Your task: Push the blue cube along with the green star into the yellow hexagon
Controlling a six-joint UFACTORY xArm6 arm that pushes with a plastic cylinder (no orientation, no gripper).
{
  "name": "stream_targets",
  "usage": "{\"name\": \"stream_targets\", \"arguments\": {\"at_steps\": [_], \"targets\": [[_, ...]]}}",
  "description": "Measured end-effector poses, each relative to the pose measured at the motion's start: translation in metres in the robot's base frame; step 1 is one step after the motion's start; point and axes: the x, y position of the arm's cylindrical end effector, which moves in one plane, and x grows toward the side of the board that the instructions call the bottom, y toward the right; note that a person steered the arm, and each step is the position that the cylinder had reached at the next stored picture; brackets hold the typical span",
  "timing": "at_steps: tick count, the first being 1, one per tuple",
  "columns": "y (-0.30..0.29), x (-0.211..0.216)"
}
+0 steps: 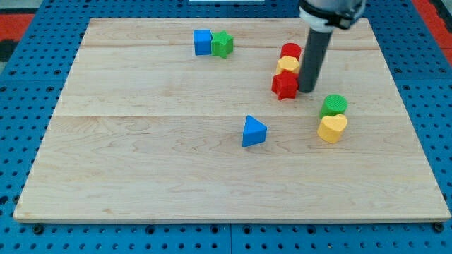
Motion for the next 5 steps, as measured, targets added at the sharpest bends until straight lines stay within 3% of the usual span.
{"name": "stream_targets", "arguments": {"at_steps": [1, 3, 4, 5], "targets": [[-0.053, -0.035], [-0.139, -0.040], [-0.210, -0.084], [-0.228, -0.124]]}}
